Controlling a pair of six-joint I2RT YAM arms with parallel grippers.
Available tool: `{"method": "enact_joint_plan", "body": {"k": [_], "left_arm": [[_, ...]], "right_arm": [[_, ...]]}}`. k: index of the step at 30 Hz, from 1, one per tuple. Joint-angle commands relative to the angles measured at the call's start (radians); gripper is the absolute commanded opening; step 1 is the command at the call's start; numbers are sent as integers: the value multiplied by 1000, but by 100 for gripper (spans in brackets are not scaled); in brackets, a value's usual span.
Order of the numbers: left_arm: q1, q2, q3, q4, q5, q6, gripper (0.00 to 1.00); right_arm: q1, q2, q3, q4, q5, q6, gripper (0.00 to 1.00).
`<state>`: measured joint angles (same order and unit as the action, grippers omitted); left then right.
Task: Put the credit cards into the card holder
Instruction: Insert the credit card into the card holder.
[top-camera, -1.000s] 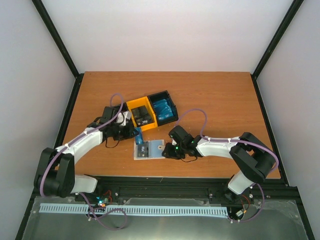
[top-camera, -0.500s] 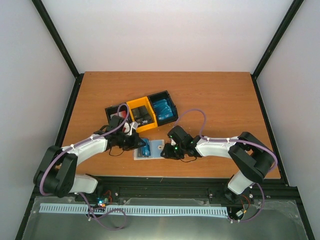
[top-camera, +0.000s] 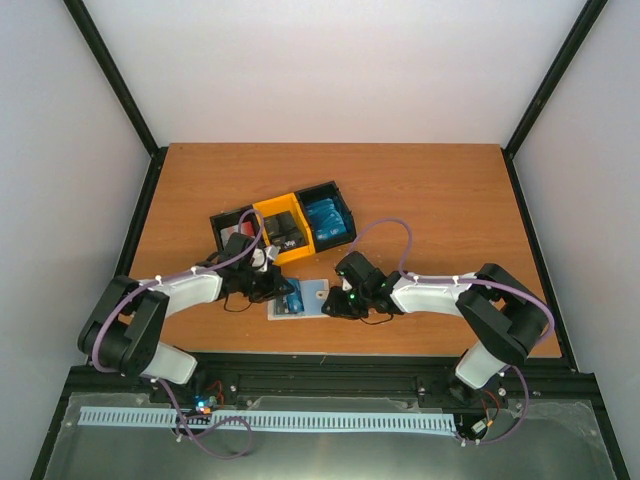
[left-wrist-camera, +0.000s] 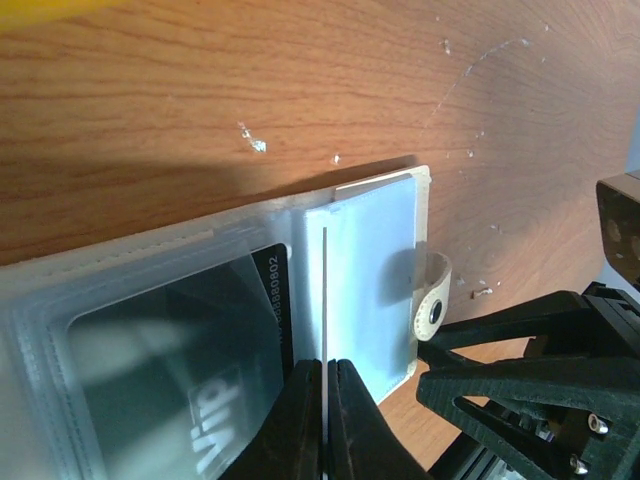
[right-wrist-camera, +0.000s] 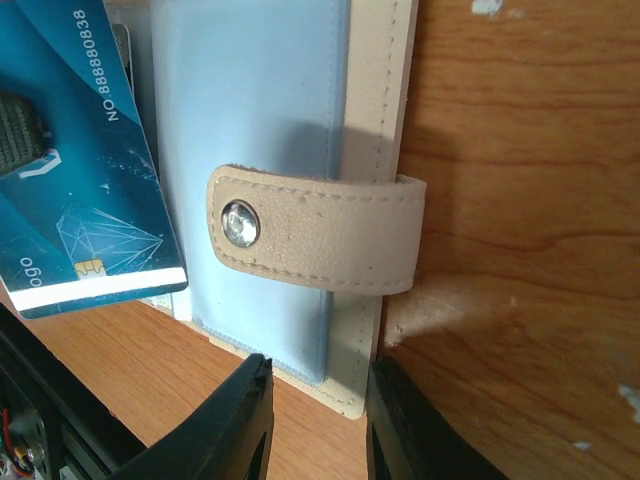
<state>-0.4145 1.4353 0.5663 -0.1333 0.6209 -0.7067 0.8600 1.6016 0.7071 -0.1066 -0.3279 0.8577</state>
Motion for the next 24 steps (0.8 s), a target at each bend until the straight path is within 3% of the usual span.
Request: {"method": "enact_joint_plan", "body": {"k": [1,24], "left_arm": [[-6,22,13,30,-15,8,1],[-22,134,71,21,60,102,2]], "right_arm": [[15,30,-2,-25,15,6,28],[16,60,15,-39,10,0,26]]}}
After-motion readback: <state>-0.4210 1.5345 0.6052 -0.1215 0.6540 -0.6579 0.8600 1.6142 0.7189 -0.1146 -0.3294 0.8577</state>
